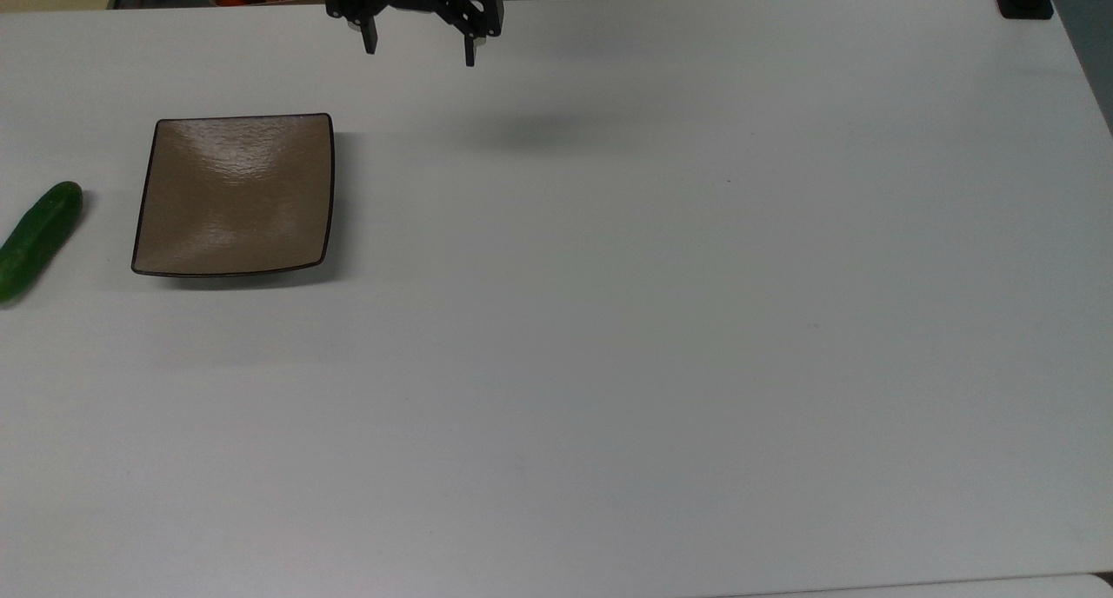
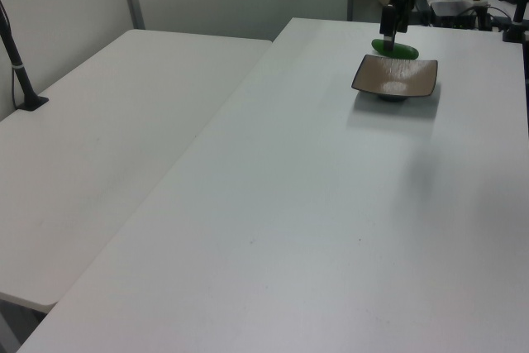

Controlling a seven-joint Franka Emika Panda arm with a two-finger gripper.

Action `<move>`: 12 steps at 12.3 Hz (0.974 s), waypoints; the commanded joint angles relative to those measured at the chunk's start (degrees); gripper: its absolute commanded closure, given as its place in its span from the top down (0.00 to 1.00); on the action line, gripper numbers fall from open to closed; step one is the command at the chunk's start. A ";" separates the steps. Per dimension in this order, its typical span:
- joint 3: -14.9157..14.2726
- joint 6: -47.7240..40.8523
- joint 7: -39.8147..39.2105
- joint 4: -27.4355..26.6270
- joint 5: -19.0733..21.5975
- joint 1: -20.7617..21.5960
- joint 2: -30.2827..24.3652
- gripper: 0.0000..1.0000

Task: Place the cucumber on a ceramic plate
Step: 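Move the open gripper over toward the green cucumber beside the plate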

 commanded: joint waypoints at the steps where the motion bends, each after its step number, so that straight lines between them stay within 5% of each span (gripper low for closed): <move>1: -0.45 0.07 -1.36 -1.62 0.40 0.10 -1.44 1.00; 7: -0.63 0.77 -1.45 -0.57 0.40 -2.09 -1.35 1.00; 12: -7.65 4.88 -7.42 0.93 -0.13 -4.28 0.93 1.00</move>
